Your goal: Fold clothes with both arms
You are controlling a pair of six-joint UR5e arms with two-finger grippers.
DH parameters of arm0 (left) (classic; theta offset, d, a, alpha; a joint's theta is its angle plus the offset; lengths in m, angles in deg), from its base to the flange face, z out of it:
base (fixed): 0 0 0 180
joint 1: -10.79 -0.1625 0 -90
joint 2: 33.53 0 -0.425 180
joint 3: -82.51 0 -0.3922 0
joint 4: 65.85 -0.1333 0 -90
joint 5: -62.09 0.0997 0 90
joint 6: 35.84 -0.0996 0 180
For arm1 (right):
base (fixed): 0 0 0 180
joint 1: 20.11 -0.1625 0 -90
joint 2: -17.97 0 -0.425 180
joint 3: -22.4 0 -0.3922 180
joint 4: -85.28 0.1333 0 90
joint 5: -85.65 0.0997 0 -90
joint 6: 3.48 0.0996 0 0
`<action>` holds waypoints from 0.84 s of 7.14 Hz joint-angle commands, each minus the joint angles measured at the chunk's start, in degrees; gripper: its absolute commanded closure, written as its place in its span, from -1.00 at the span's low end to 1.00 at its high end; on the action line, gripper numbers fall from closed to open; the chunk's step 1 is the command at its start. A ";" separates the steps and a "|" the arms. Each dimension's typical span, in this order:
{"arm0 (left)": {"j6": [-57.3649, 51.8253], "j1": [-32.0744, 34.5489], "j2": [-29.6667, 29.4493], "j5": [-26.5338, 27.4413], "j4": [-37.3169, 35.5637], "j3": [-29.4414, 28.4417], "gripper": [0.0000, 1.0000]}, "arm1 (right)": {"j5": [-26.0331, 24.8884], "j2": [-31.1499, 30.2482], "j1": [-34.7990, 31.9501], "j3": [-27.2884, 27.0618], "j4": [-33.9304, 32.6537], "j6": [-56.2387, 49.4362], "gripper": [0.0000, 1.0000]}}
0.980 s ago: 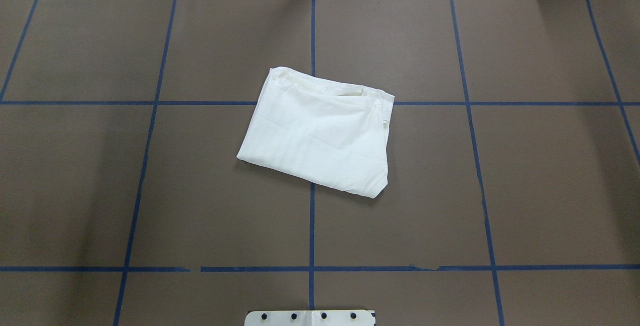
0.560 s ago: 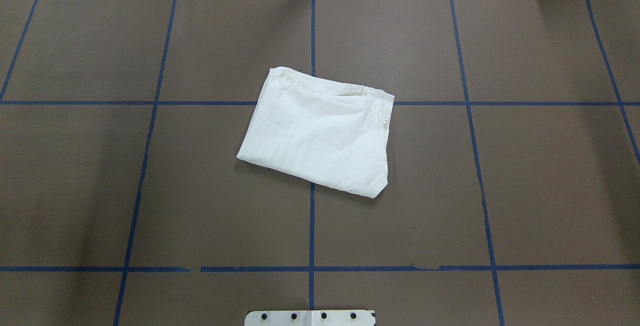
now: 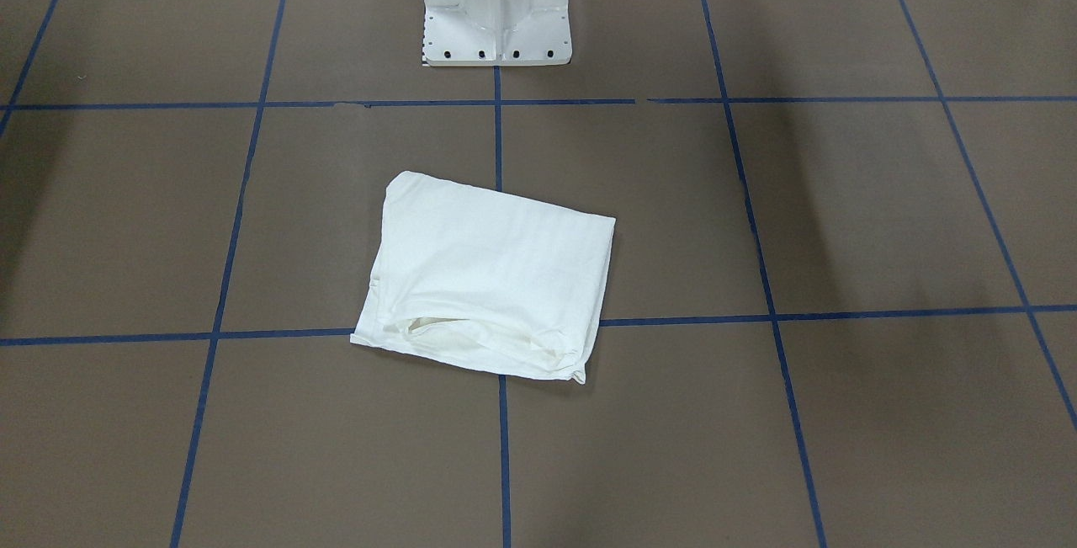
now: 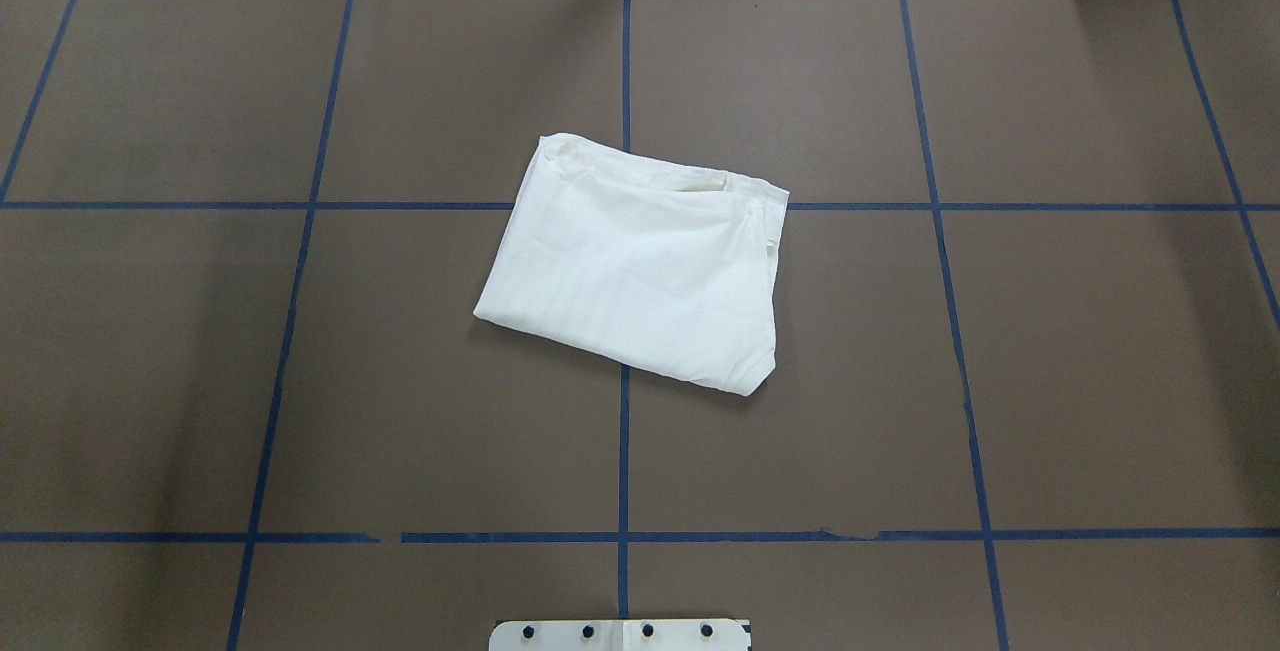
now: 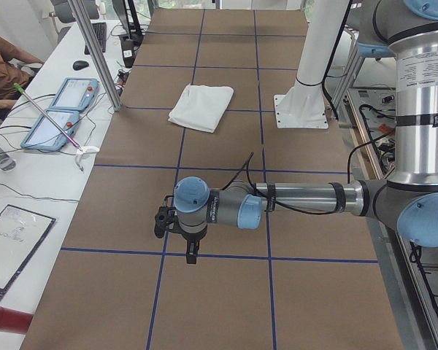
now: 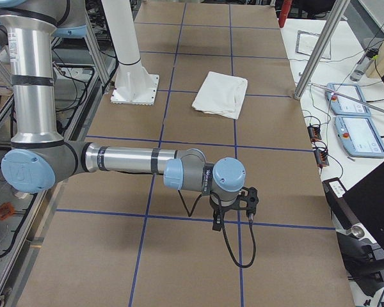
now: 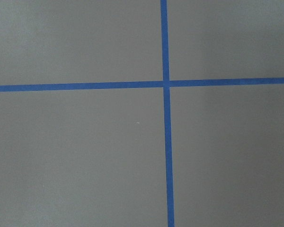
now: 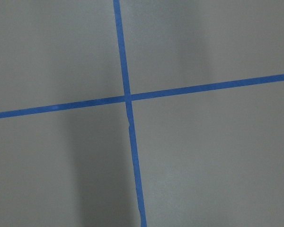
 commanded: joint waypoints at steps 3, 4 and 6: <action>0.38 0.28 0.10 0.52 -0.22 0.87 -1.00 | -1.45 0.34 0.00 -0.15 0.00 -0.21 -1.00; 0.38 0.37 0.10 0.61 -0.22 0.87 -1.00 | -1.97 0.43 0.00 -0.15 0.00 -0.29 -1.00; 0.29 0.37 0.10 0.52 -0.22 0.87 -1.00 | -3.90 0.60 0.00 -0.68 0.00 -0.65 -1.00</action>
